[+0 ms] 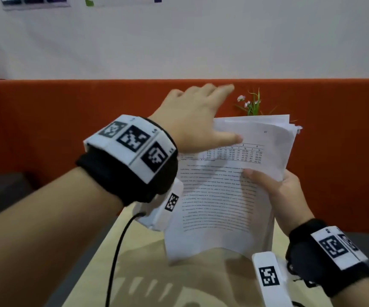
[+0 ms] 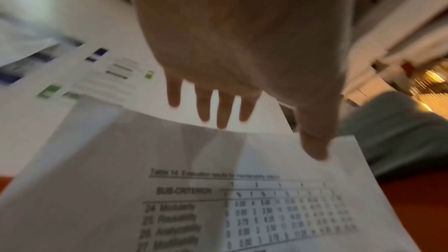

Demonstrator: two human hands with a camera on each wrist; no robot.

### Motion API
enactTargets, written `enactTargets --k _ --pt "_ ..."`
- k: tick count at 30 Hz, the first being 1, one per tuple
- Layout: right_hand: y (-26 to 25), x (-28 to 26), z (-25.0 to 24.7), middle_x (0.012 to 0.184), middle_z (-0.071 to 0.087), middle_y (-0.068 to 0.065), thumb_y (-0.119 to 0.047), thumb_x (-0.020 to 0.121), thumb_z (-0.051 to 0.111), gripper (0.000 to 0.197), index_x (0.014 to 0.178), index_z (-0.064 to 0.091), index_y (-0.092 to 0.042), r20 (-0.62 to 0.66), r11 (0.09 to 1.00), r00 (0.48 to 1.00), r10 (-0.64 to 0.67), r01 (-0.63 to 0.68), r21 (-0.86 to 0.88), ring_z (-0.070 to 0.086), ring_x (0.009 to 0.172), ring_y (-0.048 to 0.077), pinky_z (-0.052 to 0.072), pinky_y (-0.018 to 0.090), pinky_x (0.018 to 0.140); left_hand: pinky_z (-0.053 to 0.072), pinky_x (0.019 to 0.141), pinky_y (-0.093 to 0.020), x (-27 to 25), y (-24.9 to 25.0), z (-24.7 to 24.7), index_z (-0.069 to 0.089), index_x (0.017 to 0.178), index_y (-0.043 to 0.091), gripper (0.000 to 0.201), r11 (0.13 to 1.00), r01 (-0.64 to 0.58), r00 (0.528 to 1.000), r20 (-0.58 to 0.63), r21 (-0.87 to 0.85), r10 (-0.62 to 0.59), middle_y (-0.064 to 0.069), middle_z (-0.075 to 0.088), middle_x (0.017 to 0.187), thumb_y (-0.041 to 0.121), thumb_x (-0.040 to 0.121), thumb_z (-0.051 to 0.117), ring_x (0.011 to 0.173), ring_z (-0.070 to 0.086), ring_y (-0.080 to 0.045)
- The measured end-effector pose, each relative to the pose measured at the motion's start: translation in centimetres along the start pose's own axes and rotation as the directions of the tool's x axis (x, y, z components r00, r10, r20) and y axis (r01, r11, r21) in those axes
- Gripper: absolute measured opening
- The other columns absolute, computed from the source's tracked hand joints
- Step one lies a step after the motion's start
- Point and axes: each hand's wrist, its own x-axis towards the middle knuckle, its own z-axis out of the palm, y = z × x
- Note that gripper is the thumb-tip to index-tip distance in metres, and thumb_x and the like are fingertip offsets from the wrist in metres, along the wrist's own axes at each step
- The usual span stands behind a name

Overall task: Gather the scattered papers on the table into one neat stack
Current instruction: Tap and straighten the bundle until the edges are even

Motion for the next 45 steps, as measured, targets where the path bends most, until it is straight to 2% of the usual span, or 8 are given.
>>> enactTargets --k 5,10,15,18,25,29,38,45 --pt "-0.2 0.0 0.1 0.102 0.077 0.001 -0.01 0.077 0.071 0.027 0.103 0.071 -0.019 0.009 1.0 1.0 -0.006 0.006 -0.012 0.074 0.09 0.018 0.059 0.036 0.079 0.029 0.108 -0.044 0.7 1.3 0.2 0.025 0.147 0.032 0.087 0.996 -0.07 0.997 -0.017 -0.046 0.07 0.005 0.043 0.145 0.064 0.075 0.059 0.134 0.041 -0.02" --pt "-0.2 -0.3 0.2 0.1 0.078 0.0 -0.025 0.074 0.072 0.028 0.102 0.071 -0.019 0.03 0.999 0.999 -0.017 0.019 -0.046 0.074 0.091 0.019 0.059 0.033 0.076 0.047 0.071 -0.03 1.7 1.5 0.3 0.059 0.102 0.02 0.028 0.992 -0.019 0.99 0.136 -0.126 0.037 0.005 0.062 0.096 0.035 0.081 0.071 0.091 0.061 -0.017" --pt "1.1 -0.6 -2.8 0.118 0.064 0.0 -0.054 0.056 0.073 0.091 0.136 0.043 -0.024 -0.21 0.978 0.978 0.02 -0.063 -0.199 0.062 0.107 0.017 0.047 0.031 0.082 0.046 0.08 -0.028 0.6 -3.3 -0.5 0.069 0.104 0.01 0.027 0.949 0.138 0.976 -0.126 -0.285 -0.179 -0.01 0.071 0.105 0.023 0.08 0.073 0.102 0.065 -0.023" --pt "1.3 -1.0 -4.0 0.134 0.054 -0.005 -0.068 0.044 0.079 0.121 0.147 0.026 -0.036 -0.182 0.972 0.964 0.195 -0.214 -0.096 0.055 0.12 0.02 0.04 0.044 0.102 0.054 0.091 -0.038 -1.7 -6.6 0.7 0.069 0.109 0.005 0.027 0.698 0.172 0.913 -0.153 -0.695 -0.377 -0.011 0.073 0.105 0.012 0.083 0.07 0.095 0.069 -0.021" --pt "-1.3 -0.1 -1.4 0.097 0.072 -0.008 -0.018 0.088 0.064 0.014 0.099 0.063 -0.026 -0.191 0.997 0.981 -0.04 0.027 -0.07 0.071 0.079 0.007 0.053 0.03 0.074 0.058 0.056 -0.018 -5.7 -4.9 7.9 0.064 0.11 0.008 0.021 0.204 0.048 0.748 -0.1 -0.978 -0.656 0.005 0.072 0.093 0.006 0.089 0.062 0.068 0.073 0.002" --pt "0.7 -1.1 -1.2 0.098 0.067 -0.007 -0.016 0.086 0.066 0.02 0.101 0.059 -0.028 -0.298 0.98 0.943 -0.146 0.097 -0.173 0.065 0.087 0.01 0.05 0.031 0.072 0.059 0.081 -0.042 -7.2 -3.9 12.0 0.06 0.095 0.027 0.018 0.22 0.07 0.652 -0.123 -0.973 -0.749 0.004 0.071 0.097 0.016 0.085 0.07 0.09 0.071 -0.017" --pt "2.4 -1.8 -0.4 0.092 0.059 -0.002 -0.015 0.092 0.049 0.014 0.092 0.052 -0.029 -0.376 0.978 0.921 -0.106 0.029 -0.205 0.058 0.083 0.016 0.046 0.031 0.066 0.056 0.077 -0.039 -7.4 -2.3 15.4 0.054 0.094 0.028 0.011 0.102 0.146 0.577 0.001 -0.984 -0.817 0.003 0.065 0.092 0.019 0.091 0.06 0.092 0.067 -0.022" --pt "3.6 -2.0 -0.5 0.093 0.065 -0.004 -0.022 0.092 0.056 0.008 0.094 0.058 -0.03 -0.31 0.972 0.95 0.042 -0.111 -0.209 0.061 0.088 0.014 0.043 0.027 0.064 0.052 0.055 -0.019 -8.1 -2.2 16.0 0.057 0.109 0.022 0.02 -0.011 0.188 0.658 0.135 -0.982 -0.74 0.007 0.069 0.093 0.019 0.09 0.063 0.089 0.069 -0.011"
